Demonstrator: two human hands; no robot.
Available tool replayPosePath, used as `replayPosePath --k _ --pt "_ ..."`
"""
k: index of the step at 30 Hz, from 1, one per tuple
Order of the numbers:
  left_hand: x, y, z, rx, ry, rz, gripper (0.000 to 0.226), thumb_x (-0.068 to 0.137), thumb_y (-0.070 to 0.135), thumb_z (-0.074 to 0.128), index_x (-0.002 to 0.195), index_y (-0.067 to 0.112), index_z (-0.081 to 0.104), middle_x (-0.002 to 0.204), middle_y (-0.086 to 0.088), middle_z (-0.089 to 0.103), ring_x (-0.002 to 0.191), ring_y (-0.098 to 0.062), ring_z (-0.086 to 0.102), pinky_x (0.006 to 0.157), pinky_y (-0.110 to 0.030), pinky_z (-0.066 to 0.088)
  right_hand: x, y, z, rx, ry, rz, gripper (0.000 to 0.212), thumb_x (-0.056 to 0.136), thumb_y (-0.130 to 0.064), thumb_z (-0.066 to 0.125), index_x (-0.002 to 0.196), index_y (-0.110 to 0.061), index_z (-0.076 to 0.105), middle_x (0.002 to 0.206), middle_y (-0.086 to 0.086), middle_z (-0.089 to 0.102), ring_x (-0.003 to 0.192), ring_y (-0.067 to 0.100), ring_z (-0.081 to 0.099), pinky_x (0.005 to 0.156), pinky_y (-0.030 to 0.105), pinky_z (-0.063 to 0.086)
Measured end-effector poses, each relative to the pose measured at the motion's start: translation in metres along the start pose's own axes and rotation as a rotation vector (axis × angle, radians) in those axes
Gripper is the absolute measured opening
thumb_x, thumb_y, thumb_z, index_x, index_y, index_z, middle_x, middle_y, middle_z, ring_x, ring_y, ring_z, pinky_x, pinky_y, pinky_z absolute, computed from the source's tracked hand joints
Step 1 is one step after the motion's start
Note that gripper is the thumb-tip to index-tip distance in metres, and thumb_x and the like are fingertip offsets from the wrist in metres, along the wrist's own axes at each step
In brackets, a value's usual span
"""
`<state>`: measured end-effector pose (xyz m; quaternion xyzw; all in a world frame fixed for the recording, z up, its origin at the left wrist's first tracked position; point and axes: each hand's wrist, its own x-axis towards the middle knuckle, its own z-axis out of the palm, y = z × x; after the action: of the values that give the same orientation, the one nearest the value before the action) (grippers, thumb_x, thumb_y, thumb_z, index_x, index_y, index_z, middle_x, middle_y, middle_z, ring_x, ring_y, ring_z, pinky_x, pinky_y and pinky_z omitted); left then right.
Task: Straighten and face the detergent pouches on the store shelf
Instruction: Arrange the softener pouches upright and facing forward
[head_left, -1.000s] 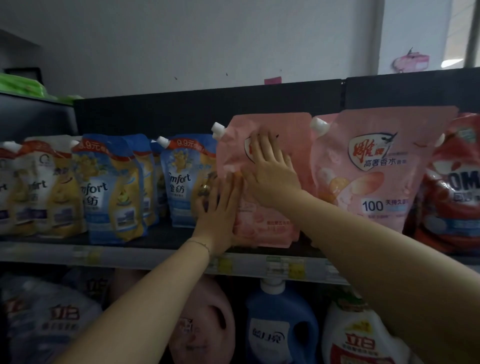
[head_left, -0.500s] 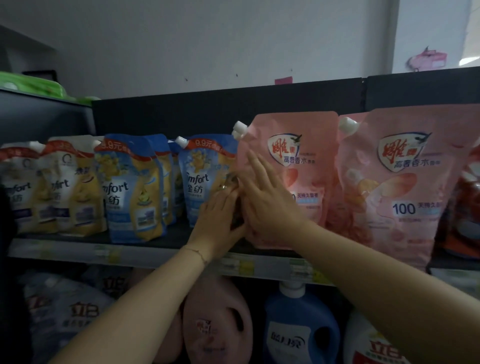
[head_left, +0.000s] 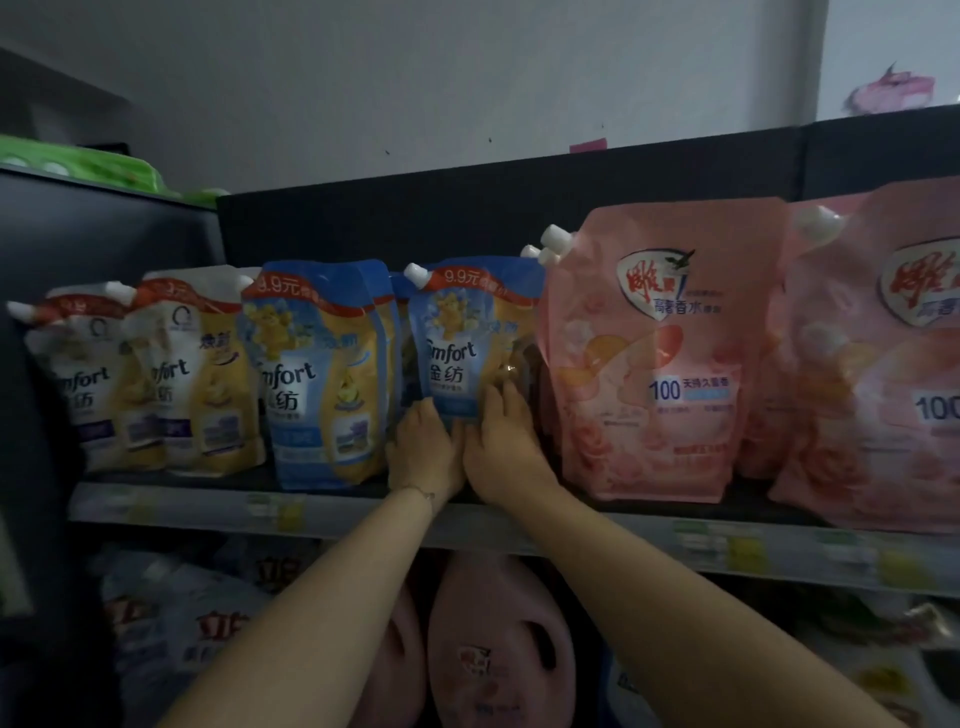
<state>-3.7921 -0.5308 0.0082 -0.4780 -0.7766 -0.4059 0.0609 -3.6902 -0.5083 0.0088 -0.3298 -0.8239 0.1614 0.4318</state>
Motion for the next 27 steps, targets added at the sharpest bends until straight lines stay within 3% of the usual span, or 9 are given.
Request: replayPosePath --k 5,8,11,13,16,21,24,27 --pt "0.011 -0.006 0.007 -0.218 -0.106 -0.104 0.07 0.096 0.045 0.044 0.152 0.021 0.012 0.155 -0.003 0.028 0.136 -0.025 0.036 0.108 -0.046 0.036 0.004 0.004 0.003 0.062 0.013 0.107 0.07 0.099 -0.032 0.044 0.153 -0.009 0.007 0.155 0.011 0.019 0.142 0.029 0.02 0.116 0.042 0.02" --pt "0.014 -0.003 0.005 -0.319 -0.2 -0.226 0.085 0.096 0.043 0.047 0.151 0.023 -0.013 0.158 -0.004 0.021 0.138 -0.028 0.035 0.109 -0.043 0.036 0.003 0.006 0.002 0.043 -0.032 0.148 0.072 0.1 -0.032 0.04 0.154 -0.016 -0.005 0.158 0.007 0.012 0.144 0.026 0.013 0.116 0.042 0.018" --pt "0.014 0.0 0.004 -0.422 -0.273 -0.246 0.084 0.099 0.035 0.046 0.151 0.019 -0.018 0.157 -0.006 0.022 0.138 -0.028 0.034 0.107 -0.035 0.034 0.003 0.01 0.004 -0.069 -0.028 0.048 0.068 0.101 -0.028 0.033 0.154 -0.026 -0.009 0.162 0.003 -0.002 0.147 0.026 0.004 0.117 0.045 0.017" --pt "0.016 -0.003 0.004 -0.408 -0.294 -0.221 0.081 0.099 0.036 0.045 0.152 0.019 -0.013 0.156 -0.006 0.025 0.137 -0.027 0.035 0.108 -0.034 0.033 0.004 0.012 0.006 -0.12 -0.05 0.027 0.064 0.102 -0.029 0.029 0.154 -0.028 -0.008 0.161 0.002 -0.013 0.148 0.025 -0.002 0.118 0.046 0.016" --pt "0.013 -0.005 0.003 -0.424 -0.286 -0.147 0.075 0.09 0.041 0.05 0.153 0.025 0.013 0.146 -0.003 0.044 0.126 -0.023 0.047 0.106 -0.04 0.04 0.005 0.014 0.009 -0.152 -0.078 0.052 0.062 0.102 -0.034 0.027 0.154 -0.027 -0.007 0.161 0.001 -0.014 0.147 0.025 0.001 0.116 0.047 0.021" --pt "0.01 -0.007 0.003 -0.244 -0.143 -0.076 0.03 0.094 0.034 0.047 0.121 0.022 0.051 0.125 -0.002 0.06 0.109 -0.025 0.058 0.094 -0.044 0.048 0.008 0.013 0.011 -0.11 -0.068 0.077 0.066 0.102 -0.031 0.03 0.153 -0.023 -0.011 0.16 0.005 -0.015 0.147 0.027 0.005 0.115 0.045 0.023" --pt "0.003 -0.006 0.002 -0.171 -0.046 -0.041 0.022 0.094 0.033 0.049 0.112 0.023 0.058 0.118 -0.002 0.065 0.107 -0.022 0.061 0.089 -0.041 0.051 0.011 0.012 0.008 -0.022 -0.101 0.11 0.069 0.102 -0.028 0.033 0.153 -0.023 -0.014 0.159 0.004 -0.022 0.148 0.025 -0.002 0.118 0.042 0.017" --pt "-0.004 -0.005 -0.001 -0.154 -0.007 -0.044 0.038 0.096 0.034 0.049 0.132 0.023 0.053 0.131 0.002 0.06 0.118 -0.018 0.057 0.096 -0.037 0.048 0.011 0.014 0.006 0.03 -0.108 0.094 0.069 0.101 -0.025 0.036 0.154 -0.019 -0.008 0.16 0.008 -0.018 0.148 0.027 -0.002 0.118 0.04 0.016"
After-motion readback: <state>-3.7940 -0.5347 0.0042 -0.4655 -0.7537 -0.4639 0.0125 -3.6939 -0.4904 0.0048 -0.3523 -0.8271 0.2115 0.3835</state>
